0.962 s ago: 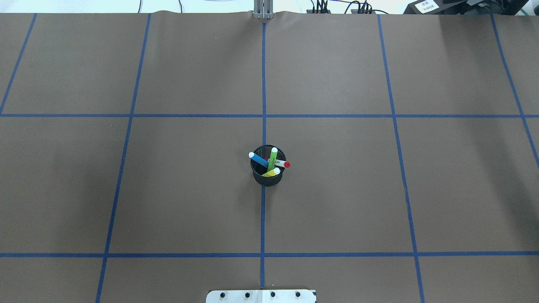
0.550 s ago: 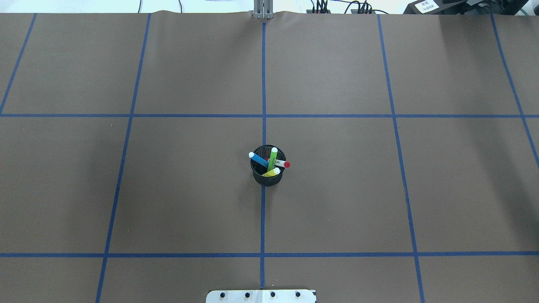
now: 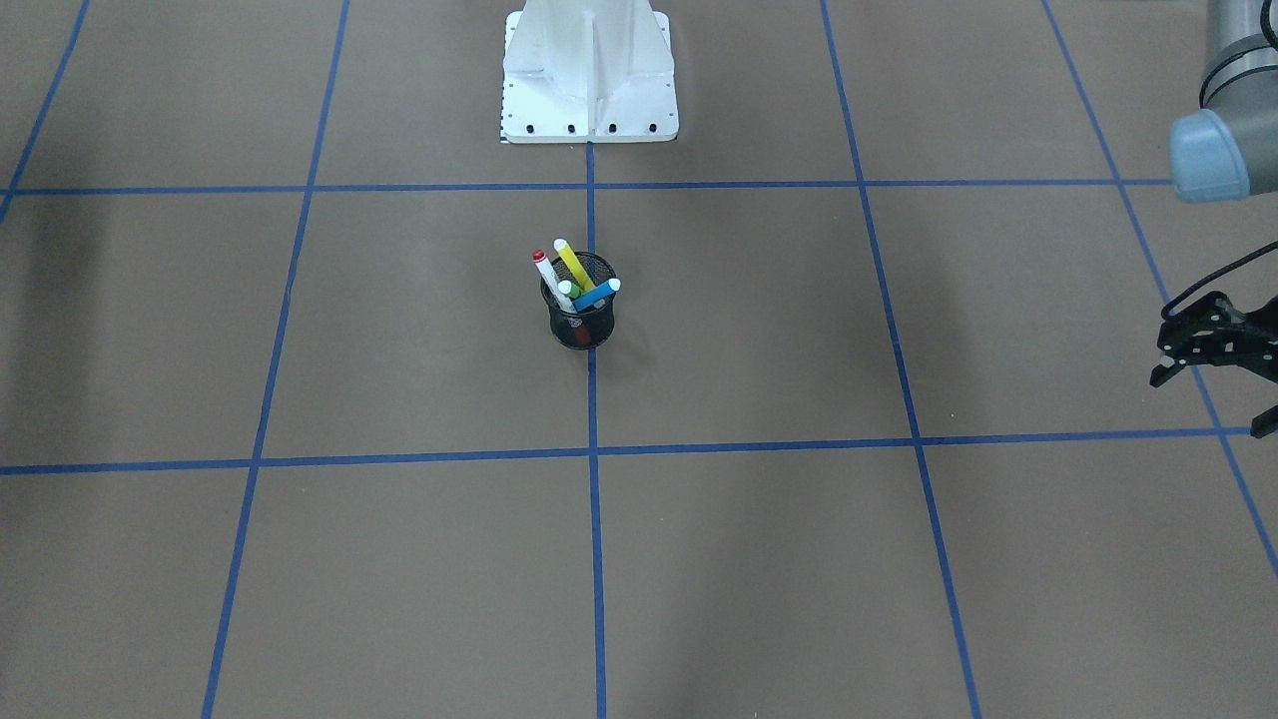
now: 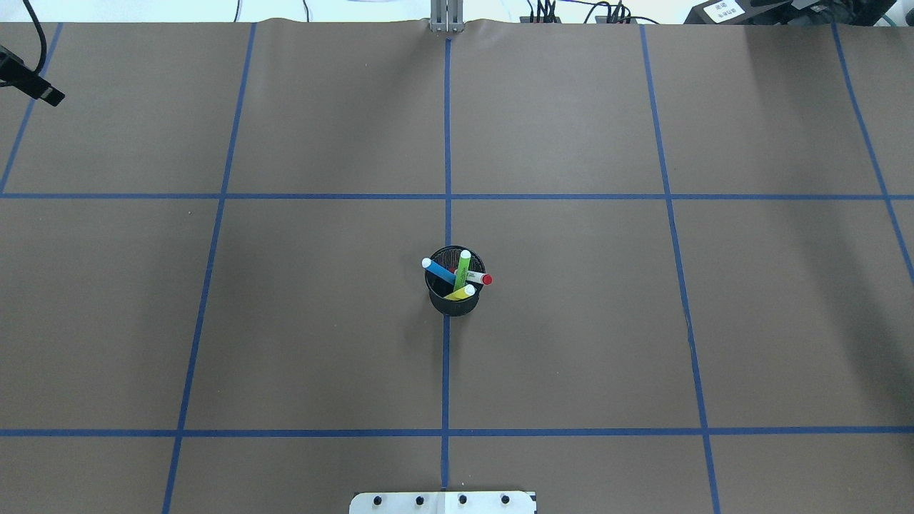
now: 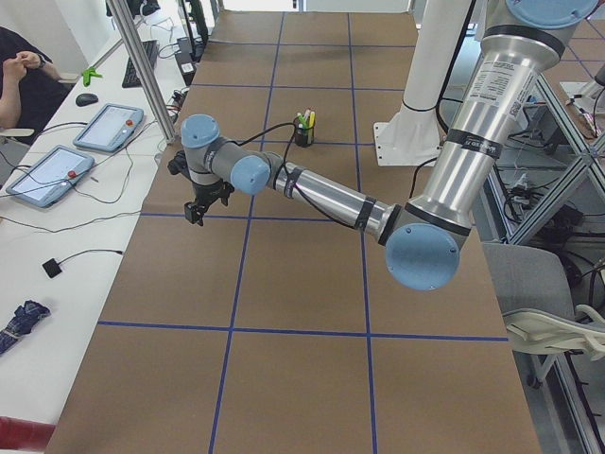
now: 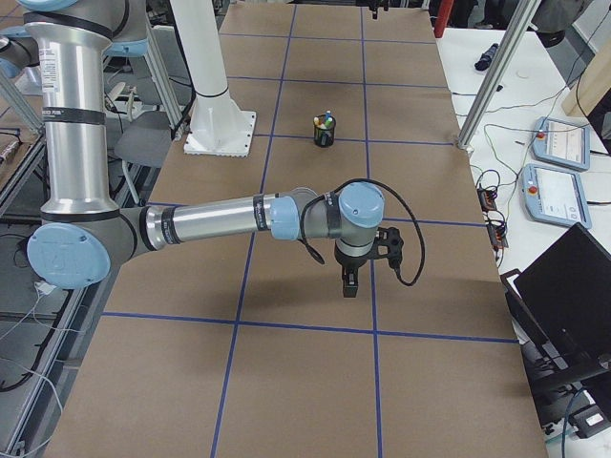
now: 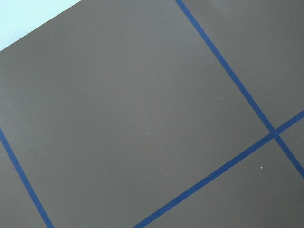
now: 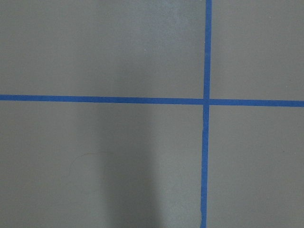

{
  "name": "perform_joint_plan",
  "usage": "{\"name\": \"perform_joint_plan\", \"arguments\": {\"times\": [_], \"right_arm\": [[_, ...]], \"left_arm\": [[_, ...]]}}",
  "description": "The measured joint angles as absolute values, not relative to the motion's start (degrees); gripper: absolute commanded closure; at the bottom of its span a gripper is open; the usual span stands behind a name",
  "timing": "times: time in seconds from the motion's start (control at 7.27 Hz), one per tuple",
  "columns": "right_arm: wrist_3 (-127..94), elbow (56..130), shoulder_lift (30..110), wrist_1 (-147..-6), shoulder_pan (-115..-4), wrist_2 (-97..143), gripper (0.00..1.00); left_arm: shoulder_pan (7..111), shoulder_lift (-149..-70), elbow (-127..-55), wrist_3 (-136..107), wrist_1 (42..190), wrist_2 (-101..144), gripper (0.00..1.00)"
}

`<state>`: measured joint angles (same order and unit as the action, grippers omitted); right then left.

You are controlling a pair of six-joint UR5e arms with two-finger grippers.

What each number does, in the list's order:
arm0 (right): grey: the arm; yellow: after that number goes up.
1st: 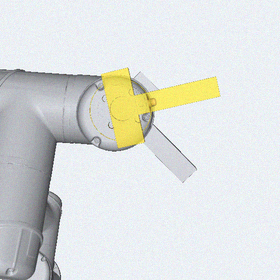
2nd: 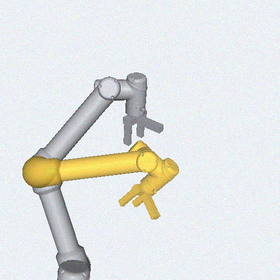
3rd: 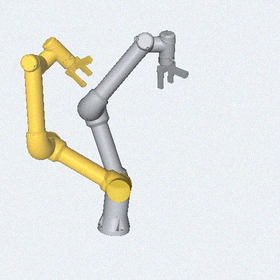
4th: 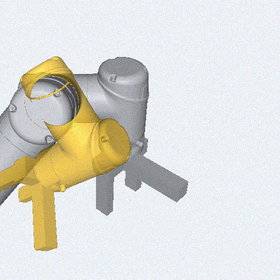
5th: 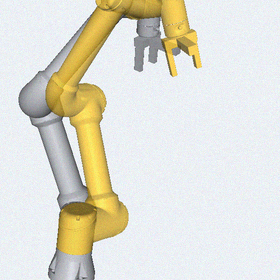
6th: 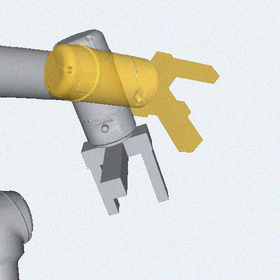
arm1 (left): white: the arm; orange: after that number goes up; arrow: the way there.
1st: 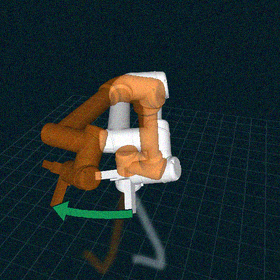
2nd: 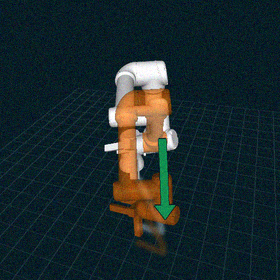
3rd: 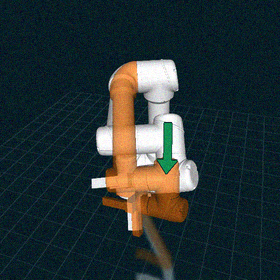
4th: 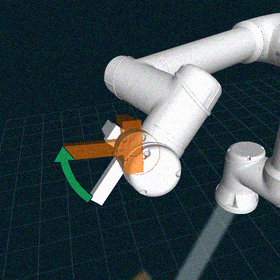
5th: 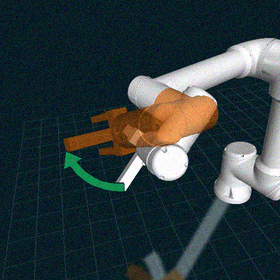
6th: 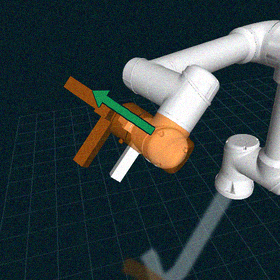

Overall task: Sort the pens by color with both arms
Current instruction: 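Move the right gripper over the black mesh pen cup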

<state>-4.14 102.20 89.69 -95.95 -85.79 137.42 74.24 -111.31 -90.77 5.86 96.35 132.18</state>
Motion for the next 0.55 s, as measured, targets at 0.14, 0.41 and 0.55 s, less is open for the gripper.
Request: {"name": "perform_joint_plan", "arguments": {"times": [0.14, 0.41, 0.55], "right_arm": [[-4.3, 103.7, 88.5, -96.7, -83.3, 135.5, 0.00], [-5.1, 106.4, 84.8, -96.9, -78.2, 132.9, 0.00], [-7.3, 107.9, 82.6, -96.7, -75.3, 132.4, 0.00]], "left_arm": [[73.6, -111.9, -90.8, 5.7, 95.9, 132.2, 0.00], [72.8, -112.2, -90.9, 4.4, 95.6, 132.2, 0.00], [72.4, -112.3, -91.0, 3.9, 95.6, 132.2, 0.00]]}}
